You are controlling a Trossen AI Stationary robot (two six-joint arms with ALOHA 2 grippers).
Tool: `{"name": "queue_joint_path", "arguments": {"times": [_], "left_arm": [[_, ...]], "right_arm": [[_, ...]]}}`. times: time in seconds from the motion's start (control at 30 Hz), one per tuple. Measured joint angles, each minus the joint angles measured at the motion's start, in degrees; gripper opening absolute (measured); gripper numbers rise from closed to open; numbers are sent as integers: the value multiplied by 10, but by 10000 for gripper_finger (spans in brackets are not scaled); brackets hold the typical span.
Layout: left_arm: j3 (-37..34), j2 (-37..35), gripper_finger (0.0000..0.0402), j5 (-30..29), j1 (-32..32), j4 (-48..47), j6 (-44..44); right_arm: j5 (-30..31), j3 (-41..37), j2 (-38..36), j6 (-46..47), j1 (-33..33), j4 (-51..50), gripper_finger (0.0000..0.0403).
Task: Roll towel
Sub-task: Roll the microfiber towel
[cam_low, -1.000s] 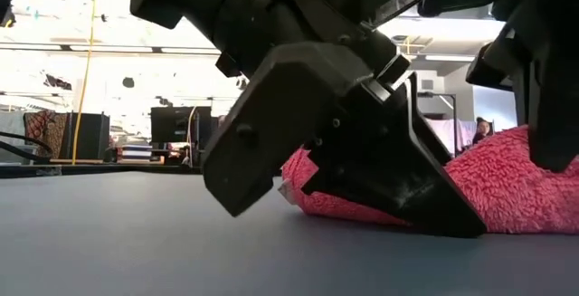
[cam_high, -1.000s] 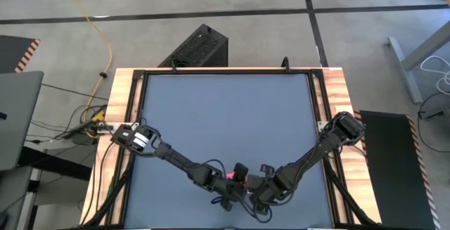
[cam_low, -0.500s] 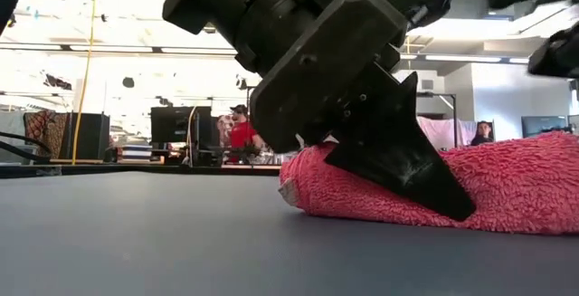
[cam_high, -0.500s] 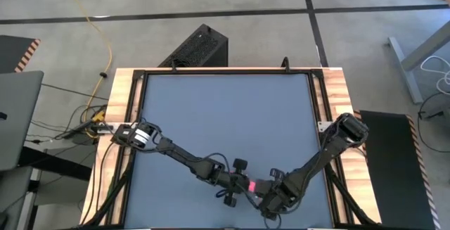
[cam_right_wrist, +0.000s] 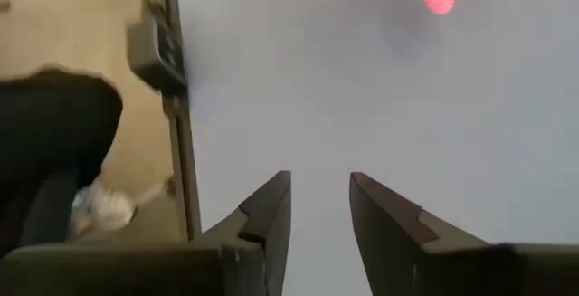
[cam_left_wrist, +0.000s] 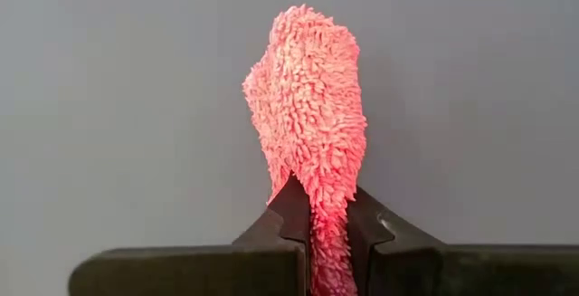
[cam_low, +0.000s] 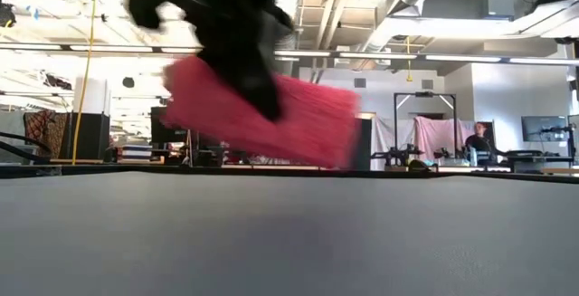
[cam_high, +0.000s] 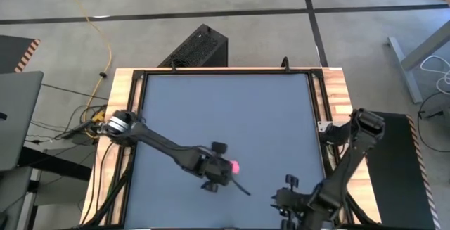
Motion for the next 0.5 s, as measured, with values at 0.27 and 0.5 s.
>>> {"name": "queue_joint_path", "arguments": {"times": [0.27, 0.5], "left_arm": [[-86, -153, 5, -77, -64, -187, -188], [-218, -268, 5, -113, -144, -376, -477]], "right_arm": [[153, 0, 2, 1, 60, 11, 134], [192, 0, 3, -3, 57, 11, 134]]}}
